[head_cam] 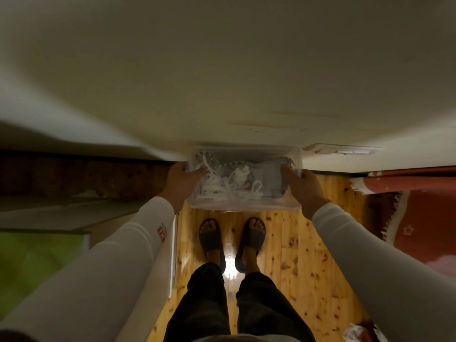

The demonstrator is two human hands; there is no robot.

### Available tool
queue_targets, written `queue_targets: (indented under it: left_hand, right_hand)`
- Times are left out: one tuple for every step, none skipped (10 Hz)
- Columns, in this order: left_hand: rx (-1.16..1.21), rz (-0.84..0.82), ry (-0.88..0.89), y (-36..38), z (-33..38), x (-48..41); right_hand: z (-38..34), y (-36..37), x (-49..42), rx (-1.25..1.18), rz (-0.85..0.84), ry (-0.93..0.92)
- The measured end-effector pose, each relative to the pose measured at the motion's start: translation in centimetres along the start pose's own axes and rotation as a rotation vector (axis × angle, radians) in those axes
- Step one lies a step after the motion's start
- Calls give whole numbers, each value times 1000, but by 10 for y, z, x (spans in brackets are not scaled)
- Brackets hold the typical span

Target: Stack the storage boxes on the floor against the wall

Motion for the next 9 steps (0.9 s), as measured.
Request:
queue_targets:
  left_hand:
    - [10, -3, 0, 0, -1, 2]
    - [19, -14, 6, 0, 0, 3]
    - [22, 3, 13, -1, 1, 4]
    - [-9, 38, 18, -4, 1, 2]
    - [-51, 66, 37, -7, 3, 2]
    - [-89, 128, 72, -12, 3, 3]
    - [-133, 165, 131, -15, 6, 8]
    - [-174, 215, 232, -17, 10, 14]
    - [-223, 259, 367, -16, 19, 28]
  right_hand:
    - [1, 0, 1, 9, -10, 3]
    - [-1, -3, 2, 42, 12, -16]
    - [-5, -3, 3, 58, 10, -37]
    - [-4, -5, 4, 49, 8, -42]
    - [-3, -7, 6, 40, 6, -33]
    - [-2, -8, 7, 50, -4, -37]
    - [-4, -10, 12, 58, -1, -40]
    - [-4, -11, 15, 52, -19, -51]
    - [-12, -15, 23, 47, -3, -73]
Point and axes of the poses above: each hand's wrist, its own x-axis away from the middle knuckle, its own y-axis out of the palm, z = x × y, the point moved 7 cm from there along -x, towards the middle knuckle, and after that the axes turned 4 degrees about -y, right-handed, at the moved point
